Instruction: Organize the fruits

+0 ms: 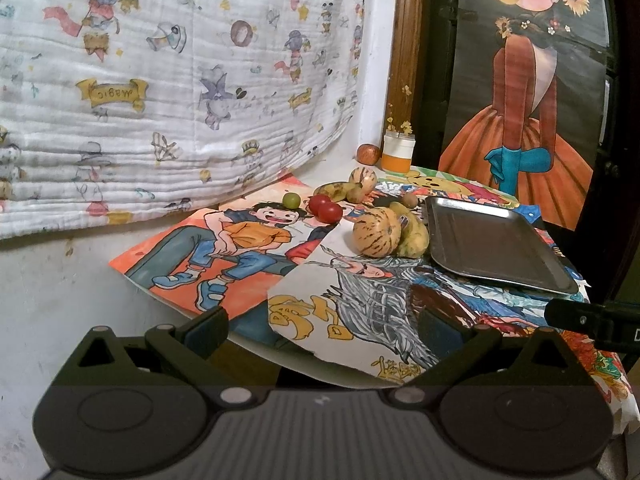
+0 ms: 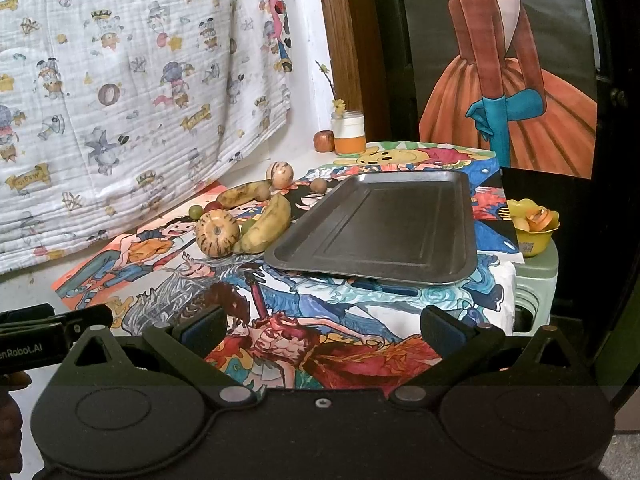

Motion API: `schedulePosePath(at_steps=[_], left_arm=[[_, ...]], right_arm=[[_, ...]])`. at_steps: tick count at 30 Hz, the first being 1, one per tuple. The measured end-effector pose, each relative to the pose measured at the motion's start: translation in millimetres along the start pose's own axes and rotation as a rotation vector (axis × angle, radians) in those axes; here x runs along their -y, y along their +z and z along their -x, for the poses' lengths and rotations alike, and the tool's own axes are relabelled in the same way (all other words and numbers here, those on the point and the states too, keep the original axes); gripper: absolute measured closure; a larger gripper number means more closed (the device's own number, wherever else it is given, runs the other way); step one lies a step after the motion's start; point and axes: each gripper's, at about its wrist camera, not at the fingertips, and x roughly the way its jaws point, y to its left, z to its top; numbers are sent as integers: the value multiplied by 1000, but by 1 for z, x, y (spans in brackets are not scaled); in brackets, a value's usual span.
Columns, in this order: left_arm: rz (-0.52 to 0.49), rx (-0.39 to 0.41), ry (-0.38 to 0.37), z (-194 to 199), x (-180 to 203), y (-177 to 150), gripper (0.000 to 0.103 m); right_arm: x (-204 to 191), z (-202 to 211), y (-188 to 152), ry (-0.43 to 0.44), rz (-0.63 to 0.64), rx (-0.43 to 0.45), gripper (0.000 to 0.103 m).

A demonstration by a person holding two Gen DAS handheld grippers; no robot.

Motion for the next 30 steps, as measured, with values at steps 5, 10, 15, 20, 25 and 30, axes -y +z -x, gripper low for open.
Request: schedulePosePath(at_steps=[5,10,15,20,25,30], left_arm=[[1,-1,0,0,0,0,0],[1,-1,0,0,0,-1,0],[2,-2,0,0,-1,-2,0],[2,-3,0,0,-1,-2,0],[5,-6,3,-2,-2,-3,0],[7,-10,11,-5,-5,3,0]], right_arm=[[0,0,1,0,-1,-1,0],[1,-2,0,0,-2,-4,0],[1,-2,-2,0,-3,-5,0],[2,-2,-2,-1,-3,-7,1],[3,-2,-1,-3,-1,-5,0],[8,-4,4,-6,8,19,0]])
